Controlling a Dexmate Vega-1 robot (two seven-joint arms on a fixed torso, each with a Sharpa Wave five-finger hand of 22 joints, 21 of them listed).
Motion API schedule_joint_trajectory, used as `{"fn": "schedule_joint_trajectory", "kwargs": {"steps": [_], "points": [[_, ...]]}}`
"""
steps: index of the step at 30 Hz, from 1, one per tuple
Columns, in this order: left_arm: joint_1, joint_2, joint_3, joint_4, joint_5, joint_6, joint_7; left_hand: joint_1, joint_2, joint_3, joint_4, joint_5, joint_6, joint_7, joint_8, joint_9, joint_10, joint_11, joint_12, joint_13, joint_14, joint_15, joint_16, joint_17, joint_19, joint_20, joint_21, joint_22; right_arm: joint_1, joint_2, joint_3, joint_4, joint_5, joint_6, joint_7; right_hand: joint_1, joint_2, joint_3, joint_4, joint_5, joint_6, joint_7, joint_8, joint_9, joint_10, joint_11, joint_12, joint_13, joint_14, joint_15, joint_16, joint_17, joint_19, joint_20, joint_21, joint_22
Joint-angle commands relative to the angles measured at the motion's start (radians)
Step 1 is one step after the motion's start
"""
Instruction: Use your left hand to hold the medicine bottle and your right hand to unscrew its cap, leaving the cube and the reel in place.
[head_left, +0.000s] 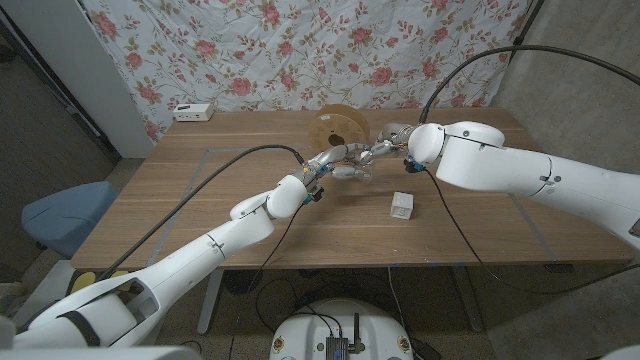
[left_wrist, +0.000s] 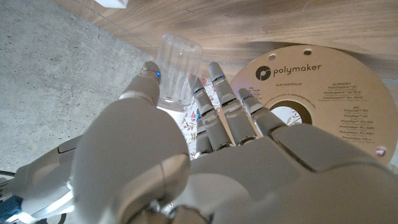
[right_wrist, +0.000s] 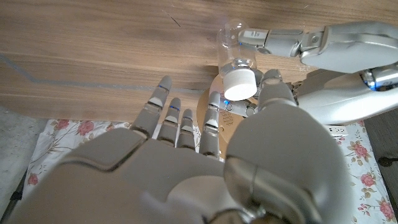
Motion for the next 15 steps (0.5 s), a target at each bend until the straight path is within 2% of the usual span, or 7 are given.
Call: {"fn": "schedule_joint_trajectory", "kwargs": {"steps": [1,15], "points": [[0.002,0.001,-0.002,-0.003,0.002,-0.003,-0.002,0.005,0.007,0.007,-0.002,0.003,0.003,-0.006,-0.002,0.005,0.010,-0.002,0.005,0.003,0.006,-0.100,0.000,0.001,0.002,-0.093,0.001,0.003,0.060,0.025,-0.081,0.002,0.005,-0.049,-0.050,-0.011,-0.002,-0.008,-0.001,0.008,0.019,-0.001,0.009,0.002,0.010,0.008,0.008,0.002,0.006,0.010,0.005,0.003,0.000,0.008,0.006,0.005],[0.001,0.000,-0.002,0.001,0.001,-0.002,-0.003,0.002,0.008,0.007,0.000,0.003,0.003,-0.005,-0.002,0.005,0.009,-0.003,0.005,0.003,0.007,-0.098,0.000,0.001,0.002,-0.093,0.001,0.003,0.107,0.032,-0.129,0.026,0.093,-0.049,-0.151,-0.003,0.002,-0.005,-0.013,0.017,0.080,-0.018,0.035,0.009,0.034,0.005,0.016,0.002,0.023,0.002,0.011,0.000,0.013,0.002,0.010,0.005]]}}
